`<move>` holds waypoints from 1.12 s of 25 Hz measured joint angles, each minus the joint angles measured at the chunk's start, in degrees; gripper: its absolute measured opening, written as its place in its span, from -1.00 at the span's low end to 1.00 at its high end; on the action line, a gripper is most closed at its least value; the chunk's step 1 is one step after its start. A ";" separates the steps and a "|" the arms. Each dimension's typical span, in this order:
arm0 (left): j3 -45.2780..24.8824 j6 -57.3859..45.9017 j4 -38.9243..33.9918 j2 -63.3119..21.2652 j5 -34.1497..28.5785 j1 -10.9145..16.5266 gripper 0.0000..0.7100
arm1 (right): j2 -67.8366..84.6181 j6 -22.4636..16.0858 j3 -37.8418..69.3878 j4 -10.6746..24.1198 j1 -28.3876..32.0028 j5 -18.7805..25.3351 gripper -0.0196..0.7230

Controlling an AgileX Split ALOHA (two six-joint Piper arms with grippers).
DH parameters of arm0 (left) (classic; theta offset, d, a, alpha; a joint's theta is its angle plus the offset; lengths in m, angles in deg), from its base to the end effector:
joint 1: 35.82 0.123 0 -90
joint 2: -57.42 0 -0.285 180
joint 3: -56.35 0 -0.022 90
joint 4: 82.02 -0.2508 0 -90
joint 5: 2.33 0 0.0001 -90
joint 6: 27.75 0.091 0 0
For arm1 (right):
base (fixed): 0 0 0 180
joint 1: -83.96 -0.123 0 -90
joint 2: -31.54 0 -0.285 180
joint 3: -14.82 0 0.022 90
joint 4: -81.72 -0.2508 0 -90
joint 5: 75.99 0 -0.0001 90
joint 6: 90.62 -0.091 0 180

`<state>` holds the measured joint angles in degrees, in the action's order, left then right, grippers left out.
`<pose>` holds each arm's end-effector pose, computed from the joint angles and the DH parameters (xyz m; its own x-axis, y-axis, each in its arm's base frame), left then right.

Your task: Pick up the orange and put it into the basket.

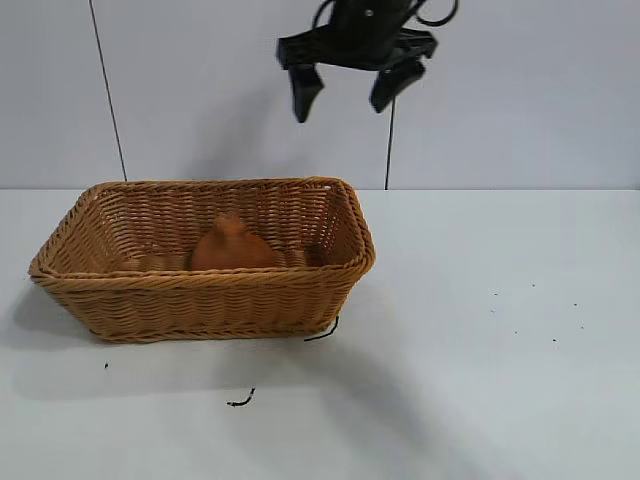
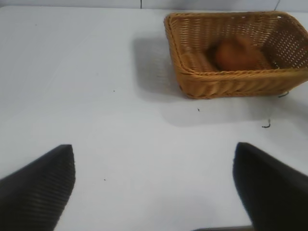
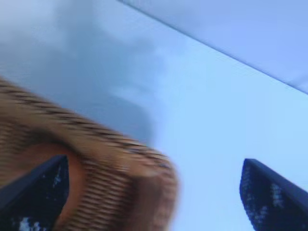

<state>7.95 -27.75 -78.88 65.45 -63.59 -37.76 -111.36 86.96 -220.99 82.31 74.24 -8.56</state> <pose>-0.0051 -0.0042 0.2775 -0.4657 -0.0106 -0.8849 0.0641 0.9969 -0.0456 0.5085 0.0862 0.2474 -0.8954 -0.1145 -0.4302 -0.1306 0.9914 0.0079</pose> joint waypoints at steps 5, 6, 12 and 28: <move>0.00 0.00 0.00 0.00 0.00 0.00 0.80 | 0.00 0.00 0.00 0.05 5.42 1.97 0.91; 0.00 0.00 0.00 0.00 0.00 0.00 0.80 | 0.00 0.00 0.00 0.05 6.27 1.97 0.91; 0.00 0.00 0.00 0.00 0.00 0.00 0.80 | 0.72 0.00 3.08 0.12 9.74 1.91 0.91; 0.00 0.00 0.00 0.00 0.00 0.00 0.80 | 32.03 3.39 56.18 -1.99 10.98 1.95 0.91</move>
<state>7.95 -27.75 -78.88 65.45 -63.59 -37.76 -79.34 90.35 -164.81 80.32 85.22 -6.62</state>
